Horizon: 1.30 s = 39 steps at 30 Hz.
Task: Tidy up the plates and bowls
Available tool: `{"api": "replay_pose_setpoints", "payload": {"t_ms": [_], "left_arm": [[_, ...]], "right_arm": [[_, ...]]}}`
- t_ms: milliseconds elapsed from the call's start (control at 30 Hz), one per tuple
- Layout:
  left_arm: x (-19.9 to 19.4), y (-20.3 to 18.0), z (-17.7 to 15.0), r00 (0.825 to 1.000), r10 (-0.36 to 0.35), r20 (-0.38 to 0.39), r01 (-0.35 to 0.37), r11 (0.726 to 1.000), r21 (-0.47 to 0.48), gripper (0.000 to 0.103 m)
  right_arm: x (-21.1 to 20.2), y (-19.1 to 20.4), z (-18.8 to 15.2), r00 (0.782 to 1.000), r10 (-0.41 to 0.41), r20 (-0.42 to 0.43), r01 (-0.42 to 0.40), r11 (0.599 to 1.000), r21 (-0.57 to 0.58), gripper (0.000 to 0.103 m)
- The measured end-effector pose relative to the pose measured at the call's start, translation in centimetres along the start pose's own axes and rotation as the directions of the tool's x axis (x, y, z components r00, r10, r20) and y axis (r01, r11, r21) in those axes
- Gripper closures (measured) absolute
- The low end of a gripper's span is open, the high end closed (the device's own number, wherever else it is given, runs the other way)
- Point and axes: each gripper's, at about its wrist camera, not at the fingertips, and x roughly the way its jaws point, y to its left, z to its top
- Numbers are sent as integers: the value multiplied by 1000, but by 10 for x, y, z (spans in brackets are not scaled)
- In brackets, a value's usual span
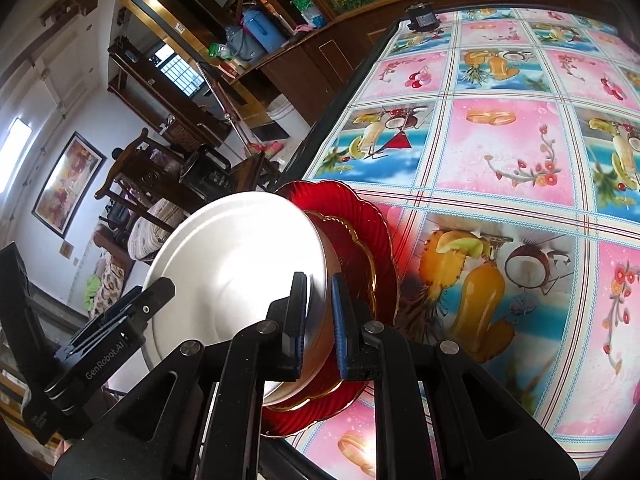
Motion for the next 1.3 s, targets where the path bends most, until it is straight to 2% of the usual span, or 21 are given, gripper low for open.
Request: {"api": "replay_pose_setpoints", "payload": {"t_ms": [133, 200, 267, 500, 533, 633, 700, 767, 900, 1000, 1167, 1300], "left_arm": [[9, -12, -4, 998, 58, -9, -57, 995, 78, 42], [19, -14, -6, 998, 37, -54, -32, 995, 91, 42], [24, -9, -7, 995, -16, -99, 23, 998, 62, 42], [14, 1, -1, 985, -117, -125, 121, 992, 23, 41], [16, 2, -1, 982, -132, -135, 135, 991, 13, 38], [28, -13, -6, 977, -97, -188, 114, 990, 81, 36], [33, -19, -10, 970, -114, -214, 135, 987, 87, 34], [30, -19, -10, 971, -117, -207, 136, 987, 81, 34], [22, -13, -4, 962, -172, -211, 187, 981, 53, 34], [13, -8, 0, 966, -174, -192, 188, 981, 56, 34], [-4, -1, 4, 985, -105, -136, 121, 986, 114, 34], [-23, 17, 15, 996, -64, -59, 69, 993, 98, 34]], "right_arm": [[-1, -2, 0, 1000, 0, -2, 0, 1000, 8, 90], [-4, -3, 0, 1000, 10, 2, -10, 1000, 16, 90], [-7, -4, 2, 1000, 14, 10, -14, 1000, 18, 90], [-17, -16, 6, 998, 52, 26, -54, 996, 67, 90], [-19, -18, 7, 998, 52, 31, -54, 996, 71, 90], [-22, -22, 9, 997, 68, 44, -71, 994, 84, 90], [-24, -19, 9, 994, 92, 49, -96, 993, 72, 90], [-26, -12, 8, 993, 109, 43, -111, 993, 38, 90], [-24, 2, 6, 984, 177, 15, -177, 984, -9, 90], [-21, 9, 3, 982, 189, -1, -189, 981, -35, 90], [-17, 6, 4, 983, 185, -13, -185, 982, -34, 90], [-22, -3, 7, 985, 171, 10, -170, 985, -22, 90]]}}
